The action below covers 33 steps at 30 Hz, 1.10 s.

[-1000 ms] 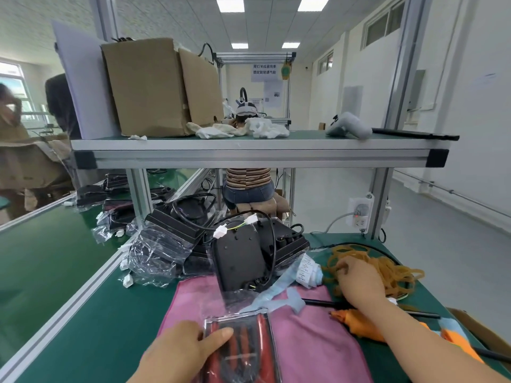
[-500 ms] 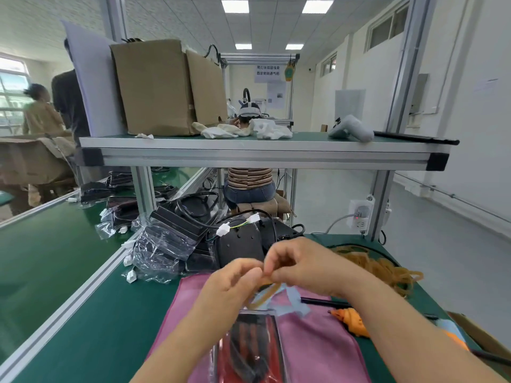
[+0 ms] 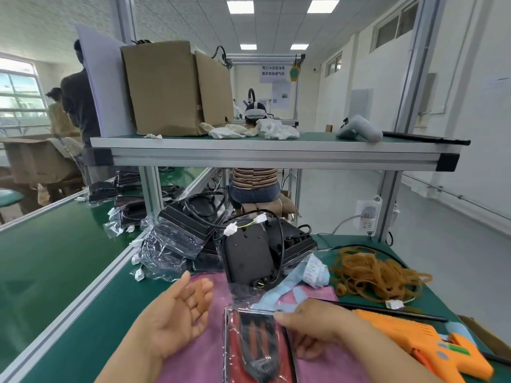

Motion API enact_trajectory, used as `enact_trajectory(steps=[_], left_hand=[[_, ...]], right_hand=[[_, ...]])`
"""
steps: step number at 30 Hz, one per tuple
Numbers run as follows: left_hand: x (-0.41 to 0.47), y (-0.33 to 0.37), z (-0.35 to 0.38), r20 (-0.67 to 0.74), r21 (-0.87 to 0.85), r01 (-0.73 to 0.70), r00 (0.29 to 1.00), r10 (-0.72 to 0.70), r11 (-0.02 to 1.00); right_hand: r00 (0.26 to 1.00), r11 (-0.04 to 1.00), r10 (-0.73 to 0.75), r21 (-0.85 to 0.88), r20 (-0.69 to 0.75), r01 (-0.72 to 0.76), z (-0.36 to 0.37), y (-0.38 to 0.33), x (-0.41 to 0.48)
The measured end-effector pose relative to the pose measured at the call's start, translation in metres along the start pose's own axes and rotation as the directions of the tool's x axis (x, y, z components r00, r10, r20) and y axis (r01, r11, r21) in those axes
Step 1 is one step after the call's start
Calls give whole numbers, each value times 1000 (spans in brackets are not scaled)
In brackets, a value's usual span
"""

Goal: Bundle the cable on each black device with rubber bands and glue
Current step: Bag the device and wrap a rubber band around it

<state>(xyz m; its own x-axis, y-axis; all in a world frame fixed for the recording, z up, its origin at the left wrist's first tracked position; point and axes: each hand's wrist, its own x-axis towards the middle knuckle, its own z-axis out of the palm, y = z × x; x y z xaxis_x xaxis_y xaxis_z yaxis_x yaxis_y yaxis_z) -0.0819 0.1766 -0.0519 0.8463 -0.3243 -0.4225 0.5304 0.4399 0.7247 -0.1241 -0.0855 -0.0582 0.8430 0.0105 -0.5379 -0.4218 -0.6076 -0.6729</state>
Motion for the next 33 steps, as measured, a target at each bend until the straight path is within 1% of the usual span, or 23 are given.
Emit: enact_trajectory(steps=[2, 4, 5, 7, 9, 11, 13, 15, 16, 18, 20, 22, 24, 26, 27, 29, 31, 33], left_hand=[[5, -2, -11, 58, -80, 61, 997, -56, 995], [8, -7, -17, 84, -102, 83, 994, -75, 991], [10, -9, -19, 84, -88, 73, 994, -65, 994], [12, -12, -19, 59, -36, 13, 998, -11, 999], [11, -11, -18, 27, 10, -45, 999, 44, 999], [8, -9, -16, -13, 67, -95, 995, 96, 993], [4, -4, -16, -46, 201, -144, 987, 156, 969], [0, 2, -15, -38, 354, -190, 975, 218, 916], [-3, 6, -13, -15, 401, -217, 970, 243, 890], [-12, 13, -7, 79, 464, -276, 959, 271, 842], [-23, 21, 0, 212, 518, -334, 942, 260, 788], [-32, 28, 5, 336, 556, -390, 913, 231, 734], [-39, 29, 14, 422, 621, -466, 876, 231, 631], [-40, 25, 22, 451, 683, -533, 846, 286, 500], [-38, 22, 24, 453, 702, -549, 836, 310, 453], [-35, 17, 29, 460, 715, -554, 832, 309, 427], [-36, 17, 35, 477, 726, -545, 838, 265, 419], [-38, 20, 39, 491, 755, -536, 844, 216, 377]], right_hand=[[1000, 989, -27, 144, -16, 29, 7, 1, 4], [999, 978, -49, 204, -15, 51, 13, -1, 3], [999, 972, -39, 231, -13, 41, 15, -2, 4], [1000, 949, 1, 316, 9, -3, 18, -4, 3], [999, 908, -4, 418, 44, -14, 20, -7, -1], [995, 868, -77, 495, 62, 36, 18, -13, -11], [980, 834, -187, 538, 71, 120, 10, -22, -24], [957, 824, -284, 526, 62, 210, -1, -32, -39], [947, 825, -319, 500, 30, 262, -7, -37, -45], [924, 825, -376, 429, -69, 367, -17, -45, -54], [899, 811, -405, 390, -164, 437, -22, -48, -58], [886, 812, -402, 357, -233, 462, -19, -47, -58], [879, 812, -388, 349, -278, 468, -12, -43, -56], [877, 804, -389, 361, -282, 473, -4, -38, -55], [876, 801, -394, 363, -277, 475, -2, -36, -55], [875, 802, -400, 359, -271, 478, 0, -34, -54], [875, 798, -411, 362, -257, 481, -1, -33, -54], [872, 789, -429, 372, -237, 489, -3, -32, -55]])
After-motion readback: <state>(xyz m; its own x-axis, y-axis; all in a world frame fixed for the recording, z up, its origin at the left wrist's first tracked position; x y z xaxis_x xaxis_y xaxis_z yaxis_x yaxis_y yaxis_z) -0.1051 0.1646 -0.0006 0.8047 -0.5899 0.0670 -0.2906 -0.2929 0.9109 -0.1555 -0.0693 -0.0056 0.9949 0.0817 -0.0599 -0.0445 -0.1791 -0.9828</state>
